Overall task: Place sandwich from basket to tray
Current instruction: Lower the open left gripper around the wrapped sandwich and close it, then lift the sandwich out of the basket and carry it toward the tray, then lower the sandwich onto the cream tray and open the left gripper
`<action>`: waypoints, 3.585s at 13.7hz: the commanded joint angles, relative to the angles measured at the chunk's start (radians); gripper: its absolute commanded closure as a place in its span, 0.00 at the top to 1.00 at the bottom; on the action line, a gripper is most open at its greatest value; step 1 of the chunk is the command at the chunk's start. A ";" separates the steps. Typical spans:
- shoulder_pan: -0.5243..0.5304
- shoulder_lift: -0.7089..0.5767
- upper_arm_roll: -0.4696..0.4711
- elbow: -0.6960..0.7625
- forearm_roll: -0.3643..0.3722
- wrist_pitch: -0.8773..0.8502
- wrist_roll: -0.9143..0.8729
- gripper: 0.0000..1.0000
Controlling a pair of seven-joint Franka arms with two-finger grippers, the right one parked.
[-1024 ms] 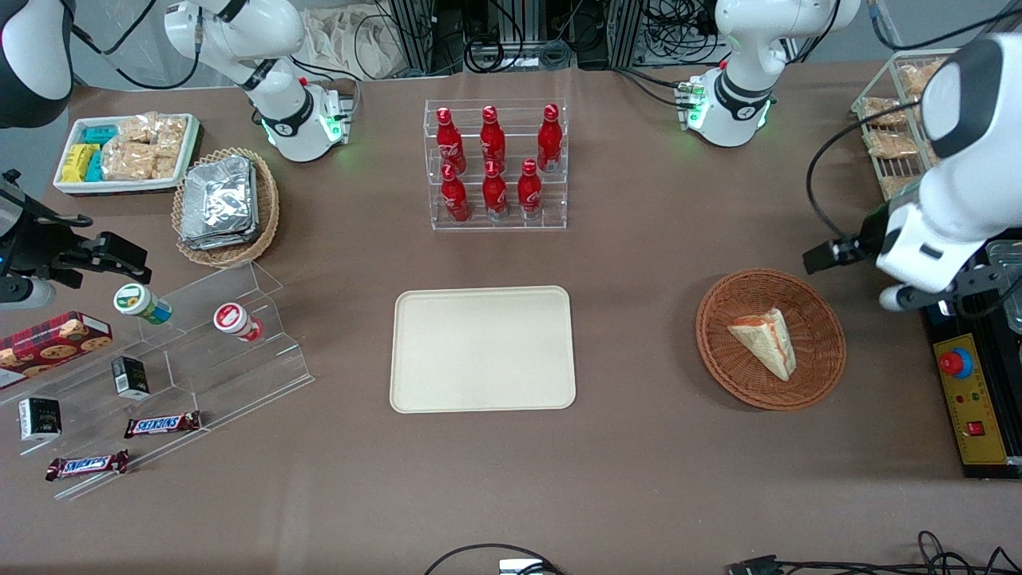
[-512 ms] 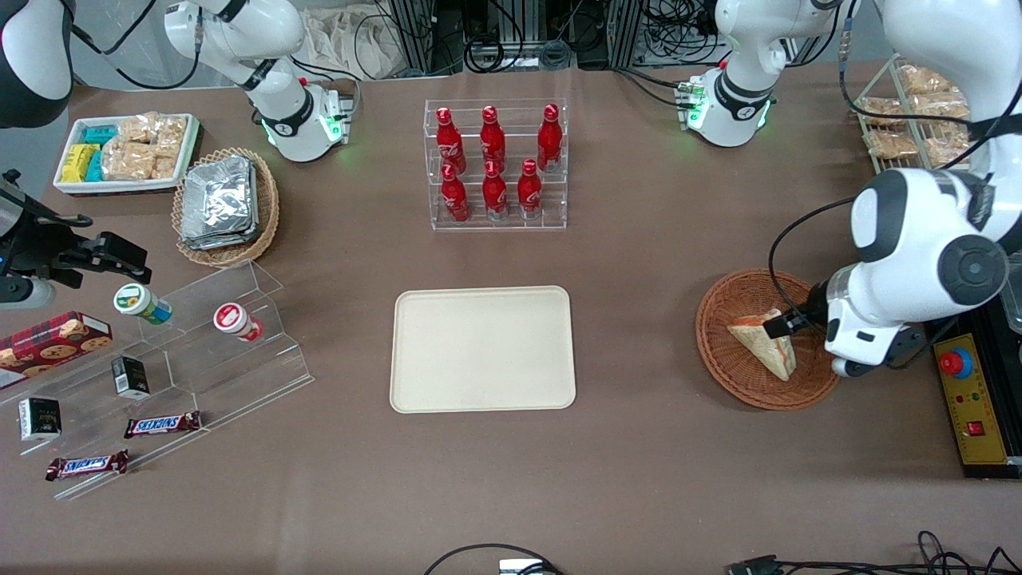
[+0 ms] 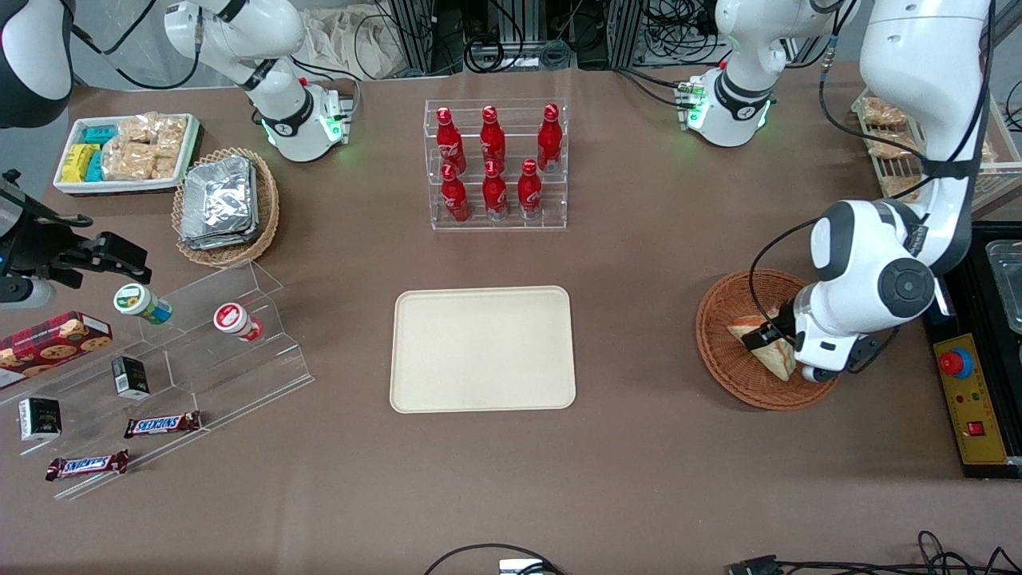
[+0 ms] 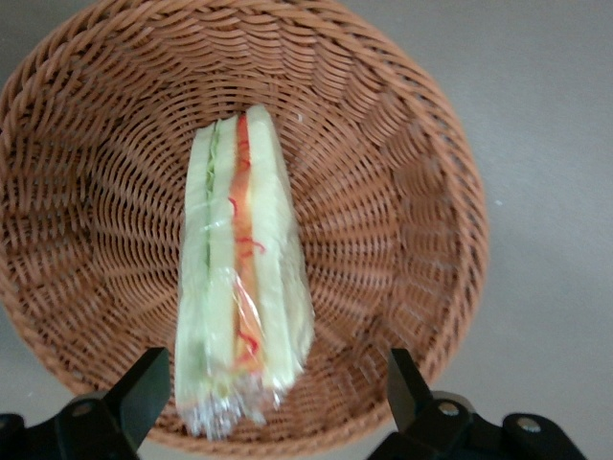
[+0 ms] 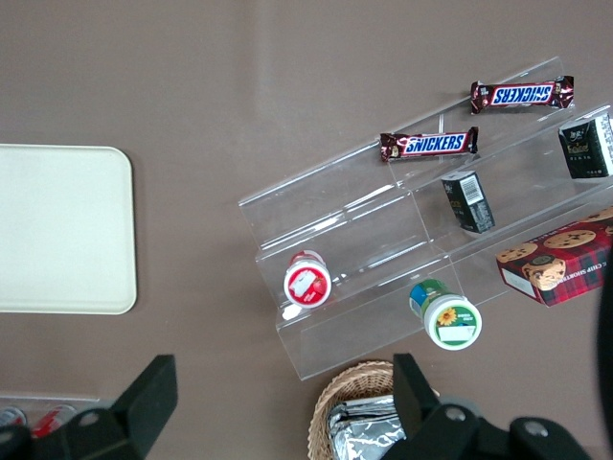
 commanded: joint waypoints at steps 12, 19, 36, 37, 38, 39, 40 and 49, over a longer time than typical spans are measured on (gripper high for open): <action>0.036 0.074 -0.004 -0.024 -0.003 0.112 -0.005 0.36; 0.024 -0.053 -0.059 0.013 0.003 -0.018 0.155 0.00; -0.293 0.390 -0.285 0.648 0.055 -0.226 0.222 0.00; -0.309 0.413 -0.285 0.648 0.057 -0.204 0.199 0.00; -0.327 0.436 -0.283 0.648 0.058 -0.189 0.173 0.00; -0.330 0.460 -0.283 0.648 0.060 -0.168 0.150 0.00; -0.333 0.477 -0.285 0.648 0.060 -0.151 0.140 0.00; -0.347 0.523 -0.276 0.640 0.067 -0.097 0.104 1.00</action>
